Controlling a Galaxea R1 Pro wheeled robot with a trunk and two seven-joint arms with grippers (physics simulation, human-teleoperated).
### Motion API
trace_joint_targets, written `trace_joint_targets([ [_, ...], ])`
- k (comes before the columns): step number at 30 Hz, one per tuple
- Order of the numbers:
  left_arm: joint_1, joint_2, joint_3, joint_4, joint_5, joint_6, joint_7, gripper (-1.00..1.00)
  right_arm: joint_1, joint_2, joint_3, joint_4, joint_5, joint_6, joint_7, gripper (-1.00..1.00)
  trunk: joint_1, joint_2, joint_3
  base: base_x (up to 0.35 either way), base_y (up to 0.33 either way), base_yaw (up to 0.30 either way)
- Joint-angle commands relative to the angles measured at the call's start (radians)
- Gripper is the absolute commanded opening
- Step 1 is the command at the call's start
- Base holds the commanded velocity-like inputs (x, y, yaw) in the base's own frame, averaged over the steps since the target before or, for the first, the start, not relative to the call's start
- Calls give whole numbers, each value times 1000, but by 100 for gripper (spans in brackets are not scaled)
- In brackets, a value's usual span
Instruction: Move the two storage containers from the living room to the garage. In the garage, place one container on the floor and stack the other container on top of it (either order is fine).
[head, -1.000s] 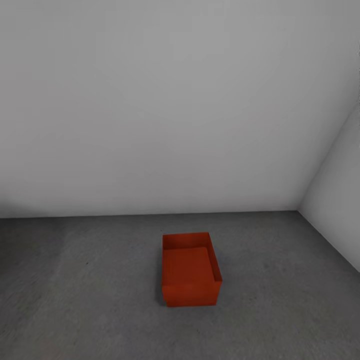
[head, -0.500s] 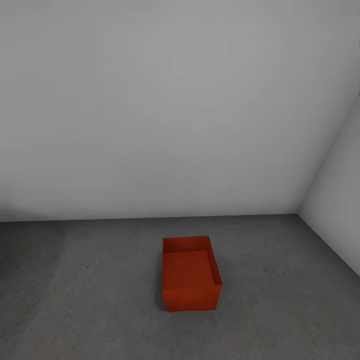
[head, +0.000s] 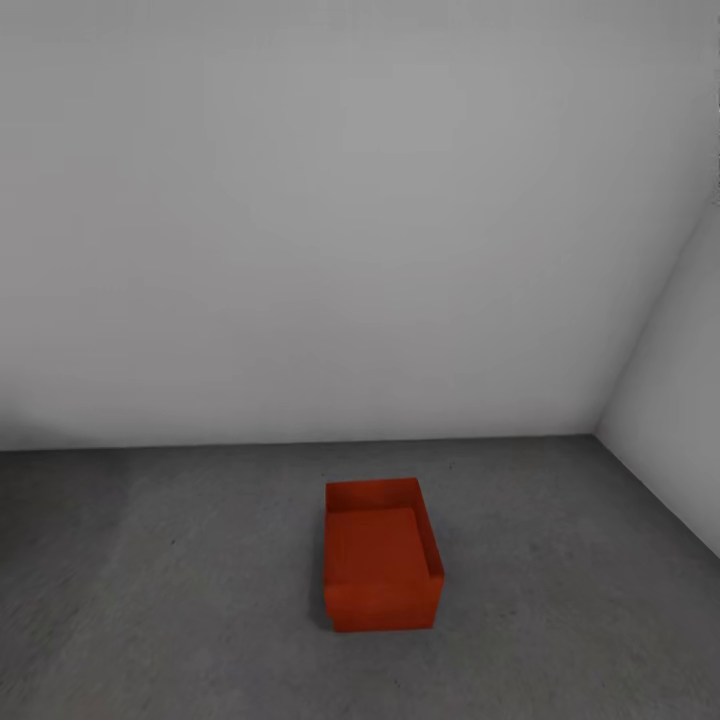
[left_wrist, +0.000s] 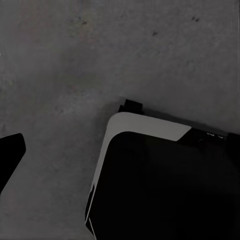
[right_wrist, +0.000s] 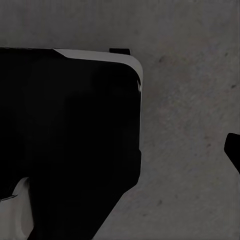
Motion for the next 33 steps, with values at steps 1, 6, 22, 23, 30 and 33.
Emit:
trace_joint_targets([
  [1, -1, 0, -1, -1, 3, 3, 2, 100, -1, 0, 4, 3, -1, -6, -3, 100, 0, -1, 0, 0, 0, 0],
  [6, -1, 1, -2, -2, 2, 2, 2, 100, -1, 1, 5, 3, -1, -4, -3, 100, 0, -1, 8, 0, 0, 0],
  [22, -1, 1, -2, -2, 5, 1, 2, 100, -1, -2, 9, 2, 44, 5, -3, 100, 0, -1, 34, 0, 0, 2],
  [23, -1, 1, -2, -2, 5, 1, 2, 100, -1, -2, 9, 2, 52, 5, -3, 100, 0, -1, 35, 0, 0, 43],
  [30, -1, 0, -2, -2, 5, 1, 2, 100, -1, -1, 9, 2, 104, 8, -3, 100, 0, -1, 46, 0, 0, 64],
  [33, -1, 1, -2, -2, 4, 1, 2, 100, -1, 0, 9, 2, 108, 8, -3, 100, 0, -1, 50, 0, 0, 75],
])
